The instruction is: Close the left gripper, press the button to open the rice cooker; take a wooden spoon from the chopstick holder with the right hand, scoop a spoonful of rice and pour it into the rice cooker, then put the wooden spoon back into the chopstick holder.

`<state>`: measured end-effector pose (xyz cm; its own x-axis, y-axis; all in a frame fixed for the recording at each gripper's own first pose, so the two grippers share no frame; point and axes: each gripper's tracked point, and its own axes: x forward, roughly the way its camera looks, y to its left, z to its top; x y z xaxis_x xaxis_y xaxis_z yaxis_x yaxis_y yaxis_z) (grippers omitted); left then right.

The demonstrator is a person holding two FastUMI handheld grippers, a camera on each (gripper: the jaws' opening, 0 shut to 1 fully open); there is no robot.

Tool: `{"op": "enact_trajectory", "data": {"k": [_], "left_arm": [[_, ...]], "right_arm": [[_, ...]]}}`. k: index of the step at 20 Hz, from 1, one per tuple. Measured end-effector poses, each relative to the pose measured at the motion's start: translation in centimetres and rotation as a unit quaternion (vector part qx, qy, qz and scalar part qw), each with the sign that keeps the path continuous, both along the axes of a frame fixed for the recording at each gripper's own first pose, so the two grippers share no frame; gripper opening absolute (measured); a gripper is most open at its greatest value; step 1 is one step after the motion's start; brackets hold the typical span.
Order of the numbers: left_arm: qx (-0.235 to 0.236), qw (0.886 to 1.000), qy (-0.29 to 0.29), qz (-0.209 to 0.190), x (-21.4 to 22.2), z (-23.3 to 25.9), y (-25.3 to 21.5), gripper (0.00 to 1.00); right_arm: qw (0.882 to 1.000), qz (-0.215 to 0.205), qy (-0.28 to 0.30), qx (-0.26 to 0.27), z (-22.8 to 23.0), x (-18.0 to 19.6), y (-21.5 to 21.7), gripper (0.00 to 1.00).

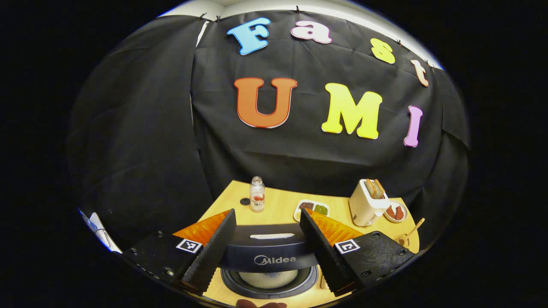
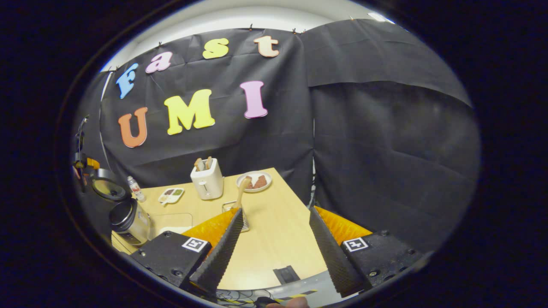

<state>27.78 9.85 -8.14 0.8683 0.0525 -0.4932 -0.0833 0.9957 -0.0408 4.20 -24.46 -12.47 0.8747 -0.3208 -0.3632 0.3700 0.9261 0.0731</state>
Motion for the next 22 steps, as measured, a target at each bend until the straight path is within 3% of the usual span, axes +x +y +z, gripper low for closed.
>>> {"op": "enact_trajectory", "data": {"k": [9,21,22], "left_arm": [[-0.004,0.995,0.093,-0.020,-7.9,-7.7,-2.1,0.98],[0.005,0.984,0.180,-0.004,-11.1,-14.3,-2.8,0.98],[0.009,0.986,0.164,-0.003,-10.8,-13.7,-2.9,0.98]], "right_arm": [[0.999,0.050,0.014,-0.008,-0.1,1.2,2.8,1.00],[0.999,0.042,0.017,-0.017,-0.1,0.3,1.1,1.00],[0.999,0.043,0.017,-0.019,-0.2,0.5,1.0,1.00]]}}
